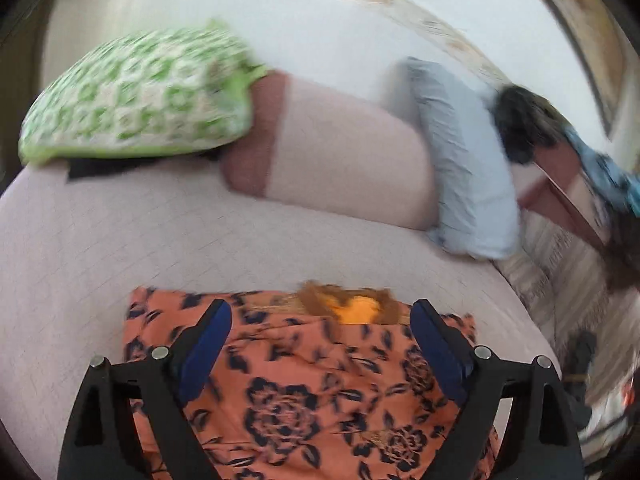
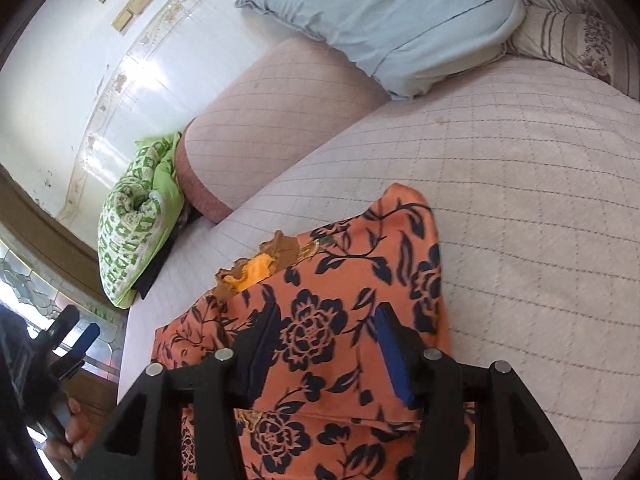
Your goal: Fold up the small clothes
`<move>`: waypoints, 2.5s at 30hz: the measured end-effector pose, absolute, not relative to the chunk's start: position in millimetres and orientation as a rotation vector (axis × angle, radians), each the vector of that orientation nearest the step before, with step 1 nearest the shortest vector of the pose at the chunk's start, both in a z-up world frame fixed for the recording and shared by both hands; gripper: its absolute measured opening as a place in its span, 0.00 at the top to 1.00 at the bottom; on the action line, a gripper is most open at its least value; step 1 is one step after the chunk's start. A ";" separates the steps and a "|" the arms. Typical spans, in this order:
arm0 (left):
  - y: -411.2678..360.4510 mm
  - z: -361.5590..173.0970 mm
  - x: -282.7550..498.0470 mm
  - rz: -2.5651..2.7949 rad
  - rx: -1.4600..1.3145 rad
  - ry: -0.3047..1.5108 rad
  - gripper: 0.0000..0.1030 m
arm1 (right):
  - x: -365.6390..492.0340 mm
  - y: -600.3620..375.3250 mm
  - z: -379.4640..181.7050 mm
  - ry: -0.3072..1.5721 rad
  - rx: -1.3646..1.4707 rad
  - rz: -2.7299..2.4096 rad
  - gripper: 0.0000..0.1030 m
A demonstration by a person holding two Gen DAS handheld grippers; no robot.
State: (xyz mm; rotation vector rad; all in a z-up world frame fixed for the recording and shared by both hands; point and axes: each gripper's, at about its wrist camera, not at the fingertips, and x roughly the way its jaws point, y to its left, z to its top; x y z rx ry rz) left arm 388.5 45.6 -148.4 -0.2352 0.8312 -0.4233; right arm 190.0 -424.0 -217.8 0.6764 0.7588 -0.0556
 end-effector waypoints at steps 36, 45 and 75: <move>-171.3 -224.1 370.7 -0.745 -0.120 1.203 0.78 | 151.2 -518.0 -198.1 0.632 0.808 -0.134 0.49; -14.3 -225.5 370.8 -0.198 -0.108 1.138 0.54 | 188.5 -441.9 -202.5 0.760 0.703 0.087 0.49; 124.7 -198.2 219.3 -0.016 0.040 1.015 0.15 | 83.2 -467.9 -207.9 0.788 0.696 -0.009 0.35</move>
